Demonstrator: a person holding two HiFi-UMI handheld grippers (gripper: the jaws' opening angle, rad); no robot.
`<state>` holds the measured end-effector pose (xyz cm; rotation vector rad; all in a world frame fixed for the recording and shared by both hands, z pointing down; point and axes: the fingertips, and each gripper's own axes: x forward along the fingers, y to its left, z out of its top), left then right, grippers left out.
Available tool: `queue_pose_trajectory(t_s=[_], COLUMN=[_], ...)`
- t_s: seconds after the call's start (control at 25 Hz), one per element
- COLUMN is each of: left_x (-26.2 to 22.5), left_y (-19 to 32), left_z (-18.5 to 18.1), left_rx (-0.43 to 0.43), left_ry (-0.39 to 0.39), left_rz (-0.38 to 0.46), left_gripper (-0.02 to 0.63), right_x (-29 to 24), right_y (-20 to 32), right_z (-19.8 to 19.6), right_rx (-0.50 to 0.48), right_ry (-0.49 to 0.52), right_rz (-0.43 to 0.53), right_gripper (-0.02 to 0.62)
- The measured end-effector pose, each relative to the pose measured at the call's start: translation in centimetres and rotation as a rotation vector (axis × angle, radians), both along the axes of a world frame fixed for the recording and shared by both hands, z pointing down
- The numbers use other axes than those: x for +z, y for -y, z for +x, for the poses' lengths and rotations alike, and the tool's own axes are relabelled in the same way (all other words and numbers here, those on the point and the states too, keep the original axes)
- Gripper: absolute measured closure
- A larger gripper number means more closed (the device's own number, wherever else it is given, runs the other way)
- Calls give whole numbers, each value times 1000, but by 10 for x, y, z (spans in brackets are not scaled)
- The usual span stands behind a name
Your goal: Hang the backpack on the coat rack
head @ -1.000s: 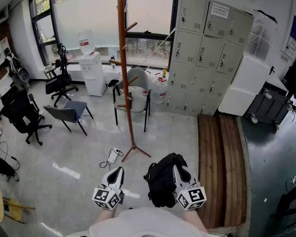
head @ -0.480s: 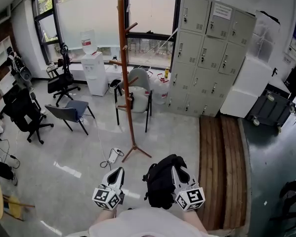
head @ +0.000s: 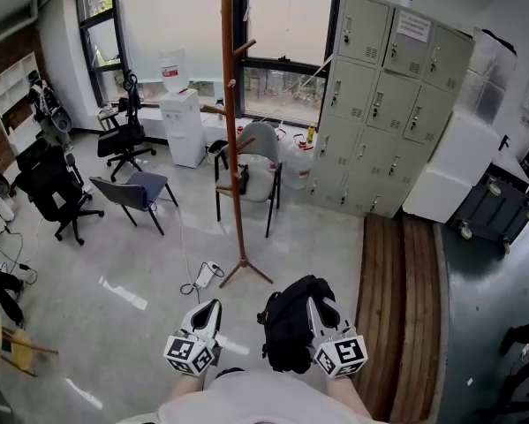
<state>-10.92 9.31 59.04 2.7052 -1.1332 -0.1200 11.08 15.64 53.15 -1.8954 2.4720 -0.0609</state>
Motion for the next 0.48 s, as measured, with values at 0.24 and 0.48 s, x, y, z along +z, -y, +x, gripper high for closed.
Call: queue_pose_trajectory(t_s=[0.24,0.48], left_x=[11,14], left_y=[-3,13], left_z=[11,19], left_rx=[-41,-59], left_ry=[-3,-1], left_rz=[-20,-34], left_gripper=[597,596], right_x=[6,9], right_y=[9,33], right_z=[13,19], right_rx=[-53,-81], right_ry=[-9,-13], right_rz=[-11,-24], right_gripper=[588,588])
